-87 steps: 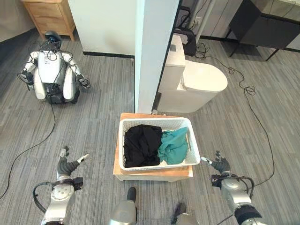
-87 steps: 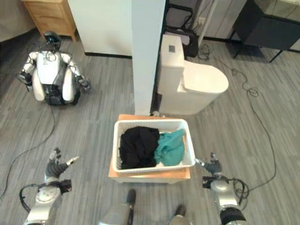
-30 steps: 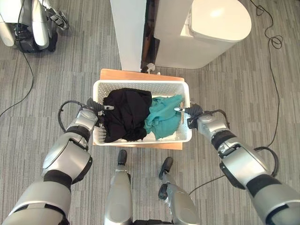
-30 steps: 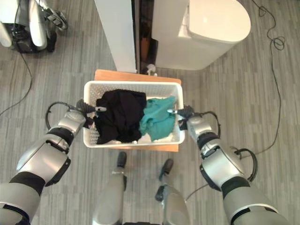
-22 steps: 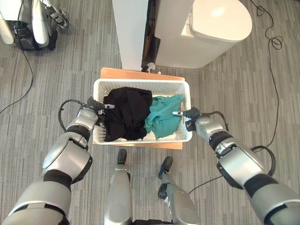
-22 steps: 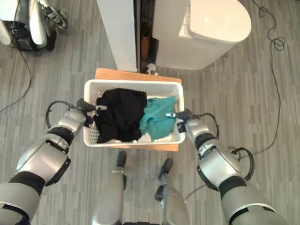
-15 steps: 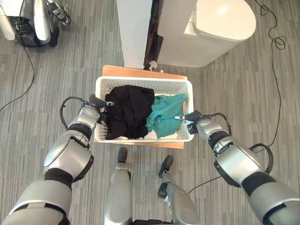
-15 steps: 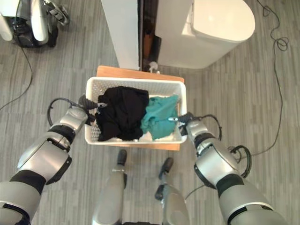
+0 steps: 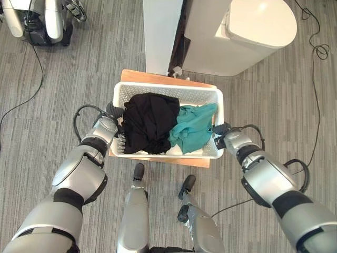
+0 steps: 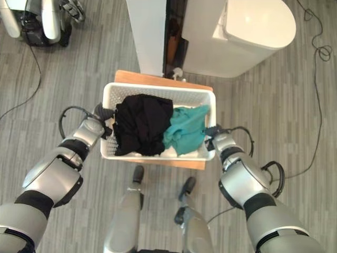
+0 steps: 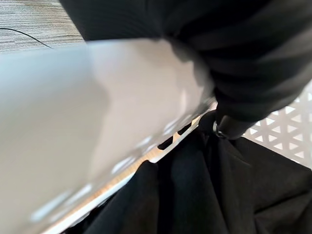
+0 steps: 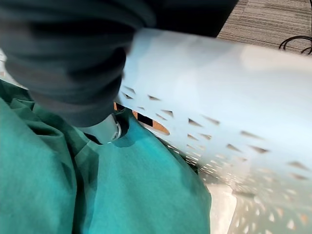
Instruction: Grab the laundry basket,head to the washer,open it,put in the laundry and shut it.
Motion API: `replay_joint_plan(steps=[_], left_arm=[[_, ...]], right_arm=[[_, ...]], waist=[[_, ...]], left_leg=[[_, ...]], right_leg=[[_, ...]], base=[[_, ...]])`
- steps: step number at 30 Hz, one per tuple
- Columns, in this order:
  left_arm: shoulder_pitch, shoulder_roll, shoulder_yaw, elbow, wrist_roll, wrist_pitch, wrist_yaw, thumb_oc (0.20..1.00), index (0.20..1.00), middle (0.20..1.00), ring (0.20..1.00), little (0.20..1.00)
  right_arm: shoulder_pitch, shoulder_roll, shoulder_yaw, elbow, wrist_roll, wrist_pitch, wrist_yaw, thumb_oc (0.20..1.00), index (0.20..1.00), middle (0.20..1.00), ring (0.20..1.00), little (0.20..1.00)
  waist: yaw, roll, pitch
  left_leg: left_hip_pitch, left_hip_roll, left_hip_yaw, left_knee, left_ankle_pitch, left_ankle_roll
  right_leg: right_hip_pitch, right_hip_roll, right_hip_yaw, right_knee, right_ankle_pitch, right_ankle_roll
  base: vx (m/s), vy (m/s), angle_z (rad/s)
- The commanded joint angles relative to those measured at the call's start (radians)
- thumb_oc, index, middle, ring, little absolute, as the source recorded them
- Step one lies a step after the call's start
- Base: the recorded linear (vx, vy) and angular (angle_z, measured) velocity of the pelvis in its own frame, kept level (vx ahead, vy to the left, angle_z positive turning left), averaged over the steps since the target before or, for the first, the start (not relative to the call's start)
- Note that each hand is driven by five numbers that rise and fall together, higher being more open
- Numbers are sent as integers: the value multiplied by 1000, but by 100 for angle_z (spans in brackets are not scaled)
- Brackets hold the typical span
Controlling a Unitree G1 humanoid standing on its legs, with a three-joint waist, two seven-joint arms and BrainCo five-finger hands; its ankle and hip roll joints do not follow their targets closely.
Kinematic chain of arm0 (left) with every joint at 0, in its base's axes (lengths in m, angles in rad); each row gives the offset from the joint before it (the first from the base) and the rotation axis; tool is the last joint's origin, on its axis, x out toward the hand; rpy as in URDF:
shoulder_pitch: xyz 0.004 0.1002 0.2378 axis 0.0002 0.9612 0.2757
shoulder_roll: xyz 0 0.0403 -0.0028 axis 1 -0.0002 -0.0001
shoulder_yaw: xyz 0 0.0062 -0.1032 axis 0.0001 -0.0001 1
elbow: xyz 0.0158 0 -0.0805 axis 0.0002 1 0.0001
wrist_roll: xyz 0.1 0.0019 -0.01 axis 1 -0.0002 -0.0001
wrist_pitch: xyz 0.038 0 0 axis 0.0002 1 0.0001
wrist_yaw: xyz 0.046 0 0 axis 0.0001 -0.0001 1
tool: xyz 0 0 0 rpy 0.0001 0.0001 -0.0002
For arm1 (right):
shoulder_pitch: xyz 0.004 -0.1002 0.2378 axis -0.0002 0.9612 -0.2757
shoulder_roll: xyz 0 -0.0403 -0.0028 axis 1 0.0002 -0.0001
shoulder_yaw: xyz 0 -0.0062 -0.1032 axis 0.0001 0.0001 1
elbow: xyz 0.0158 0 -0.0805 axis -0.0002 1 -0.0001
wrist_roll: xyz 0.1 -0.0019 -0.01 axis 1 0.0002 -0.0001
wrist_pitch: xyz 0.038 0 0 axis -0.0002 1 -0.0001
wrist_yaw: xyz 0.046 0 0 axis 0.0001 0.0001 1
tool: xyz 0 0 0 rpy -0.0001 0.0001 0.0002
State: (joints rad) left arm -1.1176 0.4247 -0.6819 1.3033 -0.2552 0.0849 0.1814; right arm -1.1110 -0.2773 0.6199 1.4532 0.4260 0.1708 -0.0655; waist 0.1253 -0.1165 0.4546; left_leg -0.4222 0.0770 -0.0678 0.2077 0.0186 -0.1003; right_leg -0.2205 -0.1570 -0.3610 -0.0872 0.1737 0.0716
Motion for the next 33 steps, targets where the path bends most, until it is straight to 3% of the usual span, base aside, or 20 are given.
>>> replay_joint_plan(steps=[1,12,16,23,25,26,33], left_arm=[[38,-79,-39,52,16,-8,-59,200,200,200,200,200],[69,-42,-33,-16,7,-24,-43,200,200,200,200,200],[116,8,-21,-150,-8,-32,-43,200,200,200,200,200],[318,191,53,-715,-89,-34,-84,200,200,200,200,200],[348,214,66,-780,-94,-31,-95,200,200,200,200,200],[394,251,79,-874,-85,-26,-126,200,200,200,200,200],[410,253,58,-957,-52,-6,-189,200,200,200,200,200]], right_arm=[[-28,-62,5,-11,2,-16,6,200,200,200,200,200],[10,-139,-24,-99,32,-39,-15,200,200,200,200,200],[58,-195,-56,-186,40,-43,-28,200,200,200,200,200],[385,-412,-238,-653,16,-37,-19,200,200,200,200,200],[447,-436,-272,-718,4,-34,-14,200,200,200,200,200],[574,-501,-356,-834,-6,-38,8,200,200,200,200,200],[862,-609,-564,-1003,1,-40,77,200,200,200,200,200]], waist=[[22,55,61],[0,49,37],[-9,47,24],[-49,52,-28],[-55,52,-37],[-74,55,-51],[-120,62,-87]], left_leg=[[57,-10,30,-84,17,30],[77,-17,37,-87,1,36],[91,-20,41,-75,-18,41],[173,-36,59,-48,-77,69],[184,-42,63,-49,-78,75],[224,-49,72,-43,-102,87],[275,-92,95,-41,-125,122]], right_leg=[[26,-61,12,96,-94,72],[40,-72,15,108,-102,75],[50,-77,23,121,-109,77],[96,-100,47,181,-137,87],[100,-104,54,186,-137,88],[119,-111,69,207,-149,92],[129,-147,95,230,-124,112]], base=[[0,0,0],[6,4,0],[14,21,0],[60,77,-4],[58,106,-21],[85,146,-22],[0,138,-15]])
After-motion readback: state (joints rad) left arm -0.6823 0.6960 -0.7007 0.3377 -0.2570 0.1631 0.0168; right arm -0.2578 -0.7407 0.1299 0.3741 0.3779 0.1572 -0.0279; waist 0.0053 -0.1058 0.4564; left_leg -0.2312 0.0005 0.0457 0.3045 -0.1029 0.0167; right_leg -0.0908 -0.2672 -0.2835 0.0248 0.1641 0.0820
